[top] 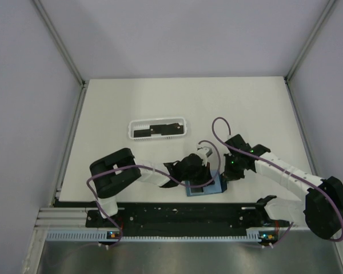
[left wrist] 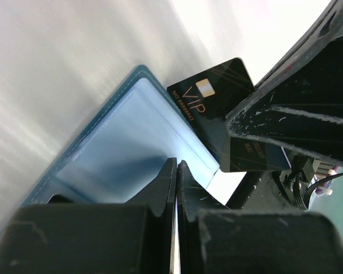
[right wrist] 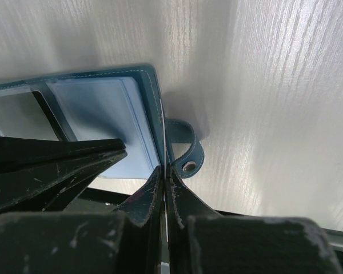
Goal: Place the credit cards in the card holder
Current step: Insert the credit card into the card holder.
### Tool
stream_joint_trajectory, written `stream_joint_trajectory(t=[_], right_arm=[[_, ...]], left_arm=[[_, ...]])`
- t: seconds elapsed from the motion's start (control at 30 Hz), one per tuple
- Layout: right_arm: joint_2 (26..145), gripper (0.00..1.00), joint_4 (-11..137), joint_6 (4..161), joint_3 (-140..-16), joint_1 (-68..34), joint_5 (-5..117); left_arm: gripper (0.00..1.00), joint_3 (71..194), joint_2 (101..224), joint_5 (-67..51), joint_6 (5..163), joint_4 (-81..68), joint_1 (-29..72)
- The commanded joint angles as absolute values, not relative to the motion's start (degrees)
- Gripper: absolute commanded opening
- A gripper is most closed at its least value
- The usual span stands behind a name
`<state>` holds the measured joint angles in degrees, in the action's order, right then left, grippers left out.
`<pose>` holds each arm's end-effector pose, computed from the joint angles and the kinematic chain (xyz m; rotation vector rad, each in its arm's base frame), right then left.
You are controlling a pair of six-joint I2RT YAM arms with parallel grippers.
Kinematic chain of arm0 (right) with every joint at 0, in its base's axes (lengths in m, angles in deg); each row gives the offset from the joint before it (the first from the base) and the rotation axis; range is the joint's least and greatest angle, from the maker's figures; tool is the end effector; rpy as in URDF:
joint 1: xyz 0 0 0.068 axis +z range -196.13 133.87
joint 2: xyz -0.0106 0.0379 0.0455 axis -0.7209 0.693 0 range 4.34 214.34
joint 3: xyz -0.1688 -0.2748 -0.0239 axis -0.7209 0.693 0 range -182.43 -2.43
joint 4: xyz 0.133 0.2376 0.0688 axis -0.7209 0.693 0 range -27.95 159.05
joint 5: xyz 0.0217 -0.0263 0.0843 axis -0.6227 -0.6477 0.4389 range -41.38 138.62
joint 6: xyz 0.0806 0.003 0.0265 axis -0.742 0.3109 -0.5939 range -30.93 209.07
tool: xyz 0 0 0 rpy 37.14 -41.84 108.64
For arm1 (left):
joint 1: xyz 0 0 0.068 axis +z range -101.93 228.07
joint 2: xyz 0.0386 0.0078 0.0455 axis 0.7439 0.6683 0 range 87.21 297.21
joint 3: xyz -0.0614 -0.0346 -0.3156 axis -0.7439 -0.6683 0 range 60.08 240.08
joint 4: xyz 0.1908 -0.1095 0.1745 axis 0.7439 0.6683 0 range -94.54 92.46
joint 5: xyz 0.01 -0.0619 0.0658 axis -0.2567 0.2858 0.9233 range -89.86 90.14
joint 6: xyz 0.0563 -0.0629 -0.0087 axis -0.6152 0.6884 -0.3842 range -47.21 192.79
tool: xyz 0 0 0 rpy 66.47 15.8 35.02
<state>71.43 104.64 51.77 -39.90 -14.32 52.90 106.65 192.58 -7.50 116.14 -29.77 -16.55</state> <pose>0.1695 0.1117 0.1841 0.1223 2.9052 0.3475 0.1693 -0.3799 0.1404 0.5314 2.3613 -1.1449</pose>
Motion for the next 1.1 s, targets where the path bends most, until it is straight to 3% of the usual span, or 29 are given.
stream_joint_trajectory(t=[0.0, 0.8, 1.07], right_arm=[[72.72, 0.0, 102.39, 51.28, -37.15, -14.49, 50.73], [71.93, 0.0, 102.22, 50.93, -36.79, -14.66, 50.73], [71.93, 0.0, 102.39, 51.1, -36.71, -14.66, 50.64]], left_arm=[[0.0, 103.42, 190.14, -3.82, 117.26, -22.92, -16.71], [0.0, 96.91, 185.04, -0.39, 118.23, -12.72, -16.8], [0.0, 101.2, 179.68, 2.6, 115.07, -13.76, -17.06]])
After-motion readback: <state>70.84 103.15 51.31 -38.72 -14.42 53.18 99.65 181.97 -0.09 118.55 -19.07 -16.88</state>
